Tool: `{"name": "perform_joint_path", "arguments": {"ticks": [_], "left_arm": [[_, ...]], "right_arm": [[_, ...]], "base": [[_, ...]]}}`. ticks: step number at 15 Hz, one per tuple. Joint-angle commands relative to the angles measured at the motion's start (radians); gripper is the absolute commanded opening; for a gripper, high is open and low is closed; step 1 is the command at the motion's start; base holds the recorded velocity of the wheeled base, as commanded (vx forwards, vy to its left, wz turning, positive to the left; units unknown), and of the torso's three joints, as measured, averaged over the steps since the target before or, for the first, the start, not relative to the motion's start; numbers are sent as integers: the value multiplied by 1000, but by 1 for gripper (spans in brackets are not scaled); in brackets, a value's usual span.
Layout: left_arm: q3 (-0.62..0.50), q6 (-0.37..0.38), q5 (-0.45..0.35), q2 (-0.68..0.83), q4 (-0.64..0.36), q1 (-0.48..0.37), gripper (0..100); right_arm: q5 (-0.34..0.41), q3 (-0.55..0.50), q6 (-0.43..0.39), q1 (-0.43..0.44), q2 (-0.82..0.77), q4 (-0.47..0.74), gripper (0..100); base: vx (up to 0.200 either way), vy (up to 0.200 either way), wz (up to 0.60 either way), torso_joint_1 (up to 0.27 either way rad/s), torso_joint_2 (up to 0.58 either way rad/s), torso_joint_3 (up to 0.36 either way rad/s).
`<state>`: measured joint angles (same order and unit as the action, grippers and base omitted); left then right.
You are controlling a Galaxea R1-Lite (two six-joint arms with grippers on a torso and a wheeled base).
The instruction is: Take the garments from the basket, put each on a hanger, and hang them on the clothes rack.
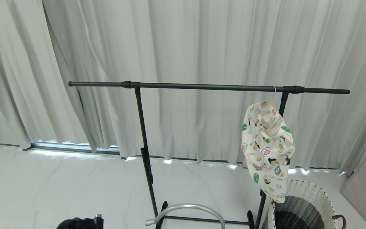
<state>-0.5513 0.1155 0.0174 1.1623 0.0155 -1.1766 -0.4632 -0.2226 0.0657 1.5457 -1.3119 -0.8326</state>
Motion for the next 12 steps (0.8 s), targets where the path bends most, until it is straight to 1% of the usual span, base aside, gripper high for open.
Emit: {"name": "perform_joint_path", "arguments": {"ticks": [1, 3, 6, 8, 9, 11, 12], "left_arm": [[2, -2, 1, 2, 0, 2, 0], [22, -2, 2, -6, 4, 2, 0], [53, 0, 4, -9, 60, 2, 0], [57, 0, 6, -7, 69, 8, 0], [57, 0, 7, -7, 69, 15, 0], [57, 3, 27, -7, 69, 45, 0], [57, 3, 62, -7, 69, 63, 0]], "right_arm": [[0, 2, 0, 1, -3, 0, 0], [0, 2, -1, 1, -3, 0, 0], [0, 3, -1, 1, -3, 0, 0], [0, 9, -1, 1, -3, 1, 0], [0, 14, -1, 1, -3, 1, 100], [-8, 25, -9, -18, 8, 1, 100], [-31, 29, -9, -58, 10, 1, 100]], "base": [[0, 0, 0, 0, 0, 0], [0, 0, 0, 0, 0, 0], [0, 0, 0, 0, 0, 0], [0, 0, 0, 0, 0, 0], [0, 0, 0, 0, 0, 0], [0, 0, 0, 0, 0, 0], [0, 0, 0, 0, 0, 0]]}}
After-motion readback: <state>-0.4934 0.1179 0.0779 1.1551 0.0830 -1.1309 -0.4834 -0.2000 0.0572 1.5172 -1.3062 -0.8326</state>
